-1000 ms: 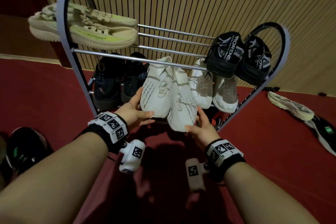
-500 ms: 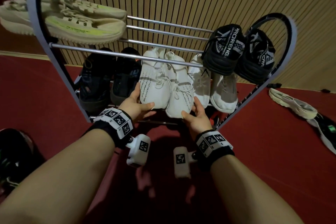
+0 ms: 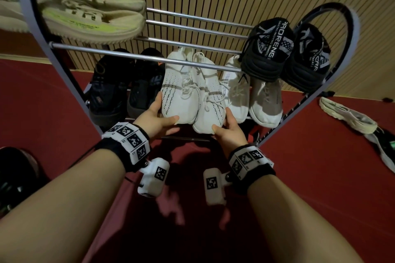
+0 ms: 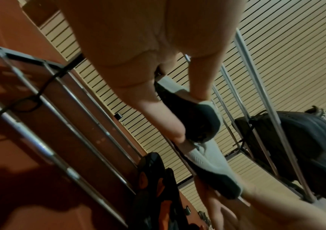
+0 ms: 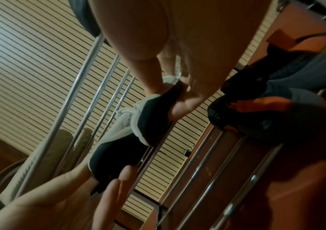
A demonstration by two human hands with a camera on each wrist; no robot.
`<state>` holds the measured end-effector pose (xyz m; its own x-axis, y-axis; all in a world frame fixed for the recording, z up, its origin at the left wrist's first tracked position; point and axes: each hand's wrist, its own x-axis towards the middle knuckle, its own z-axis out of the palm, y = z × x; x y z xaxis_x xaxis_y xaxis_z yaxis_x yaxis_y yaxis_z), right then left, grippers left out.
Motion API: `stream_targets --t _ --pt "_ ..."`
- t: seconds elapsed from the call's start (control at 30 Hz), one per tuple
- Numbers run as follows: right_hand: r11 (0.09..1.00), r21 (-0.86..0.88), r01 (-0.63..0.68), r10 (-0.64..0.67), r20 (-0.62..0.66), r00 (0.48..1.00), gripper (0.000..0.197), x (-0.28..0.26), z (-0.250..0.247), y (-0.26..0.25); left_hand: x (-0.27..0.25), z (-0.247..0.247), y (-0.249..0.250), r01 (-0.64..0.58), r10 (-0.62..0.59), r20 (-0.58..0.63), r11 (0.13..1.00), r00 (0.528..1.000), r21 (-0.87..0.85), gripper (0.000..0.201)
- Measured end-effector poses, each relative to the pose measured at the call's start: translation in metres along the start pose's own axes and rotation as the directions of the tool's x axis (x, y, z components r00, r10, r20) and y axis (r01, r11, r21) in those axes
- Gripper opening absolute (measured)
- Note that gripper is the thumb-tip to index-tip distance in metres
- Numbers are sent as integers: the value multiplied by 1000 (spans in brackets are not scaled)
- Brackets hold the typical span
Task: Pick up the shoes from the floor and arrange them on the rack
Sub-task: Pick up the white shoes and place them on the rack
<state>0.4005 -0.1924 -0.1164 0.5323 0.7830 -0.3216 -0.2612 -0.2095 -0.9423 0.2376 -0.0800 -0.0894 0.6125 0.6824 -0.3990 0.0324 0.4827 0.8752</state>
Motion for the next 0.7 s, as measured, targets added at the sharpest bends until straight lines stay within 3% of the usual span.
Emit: stream_targets --t 0.1,0.27,0.4,0.7 --pt "998 -58 -16 18 33 999 77 -9 -1 -7 -6 -3 -2 24 -24 33 1000 999 4 88" --pt "989 -138 44 -26 130 991 99 -19 -7 -5 -7 6 -1 0 -1 67 1000 998 13 102" --pt "934 -323 154 -129 97 987 109 -16 -1 0 -5 7 -1 -9 7 67 999 998 31 102" --pt "907 -391 154 -117 119 986 98 -6 6 -4 3 8 0 -51 49 38 998 998 45 99"
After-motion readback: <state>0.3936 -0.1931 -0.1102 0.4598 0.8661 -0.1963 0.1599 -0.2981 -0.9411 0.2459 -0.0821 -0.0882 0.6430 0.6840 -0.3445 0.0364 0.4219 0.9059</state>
